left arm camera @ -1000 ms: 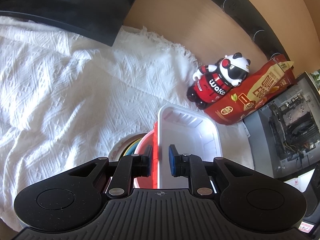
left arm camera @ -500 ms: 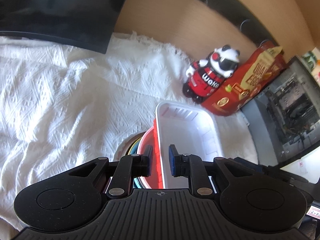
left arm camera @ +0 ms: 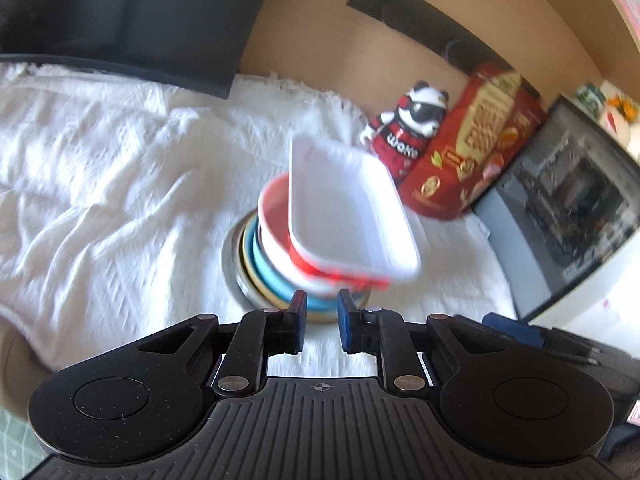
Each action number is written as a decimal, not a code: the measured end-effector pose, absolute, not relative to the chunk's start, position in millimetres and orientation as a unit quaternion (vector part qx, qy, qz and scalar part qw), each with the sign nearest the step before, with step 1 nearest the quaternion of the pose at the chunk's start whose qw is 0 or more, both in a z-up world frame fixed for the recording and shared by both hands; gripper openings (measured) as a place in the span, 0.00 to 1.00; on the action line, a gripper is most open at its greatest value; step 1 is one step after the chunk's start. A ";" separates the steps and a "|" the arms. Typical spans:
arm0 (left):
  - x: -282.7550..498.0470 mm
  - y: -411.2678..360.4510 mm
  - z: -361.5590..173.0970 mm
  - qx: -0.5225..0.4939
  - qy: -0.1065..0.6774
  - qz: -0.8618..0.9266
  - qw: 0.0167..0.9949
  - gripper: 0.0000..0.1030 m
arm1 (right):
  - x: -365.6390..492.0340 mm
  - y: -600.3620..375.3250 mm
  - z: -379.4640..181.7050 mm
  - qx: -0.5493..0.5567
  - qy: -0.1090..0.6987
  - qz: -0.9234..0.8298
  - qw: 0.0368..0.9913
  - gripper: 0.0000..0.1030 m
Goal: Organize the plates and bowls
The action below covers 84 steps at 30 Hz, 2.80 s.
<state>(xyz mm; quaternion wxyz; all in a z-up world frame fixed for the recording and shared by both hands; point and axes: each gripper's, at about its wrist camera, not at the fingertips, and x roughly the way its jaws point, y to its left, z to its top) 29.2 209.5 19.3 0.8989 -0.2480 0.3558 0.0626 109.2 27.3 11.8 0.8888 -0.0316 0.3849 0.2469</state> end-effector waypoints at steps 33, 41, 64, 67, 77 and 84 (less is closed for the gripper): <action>-66.0 81.8 34.1 -0.121 0.347 0.115 0.923 0.13 | -4.3 -34.6 11.5 -0.042 0.381 0.259 0.887 0.61; -68.7 85.9 32.8 -0.125 0.350 0.117 0.921 0.13 | -5.5 -32.5 10.1 -0.043 0.385 0.261 0.884 0.61; -73.6 92.5 28.8 -0.136 0.352 0.118 0.919 0.13 | -8.4 -23.6 7.6 -0.049 0.389 0.261 0.882 0.61; -73.3 92.9 28.8 -0.136 0.352 0.118 0.919 0.13 | -8.5 -23.2 7.5 -0.050 0.389 0.262 0.882 0.61; -72.9 93.2 29.2 -0.136 0.353 0.118 0.918 0.13 | -9.4 -22.3 5.9 -0.048 0.391 0.263 0.881 0.61; -72.9 91.6 27.4 -0.136 0.354 0.116 0.918 0.13 | -6.0 -24.1 4.0 -0.047 0.395 0.267 0.878 0.61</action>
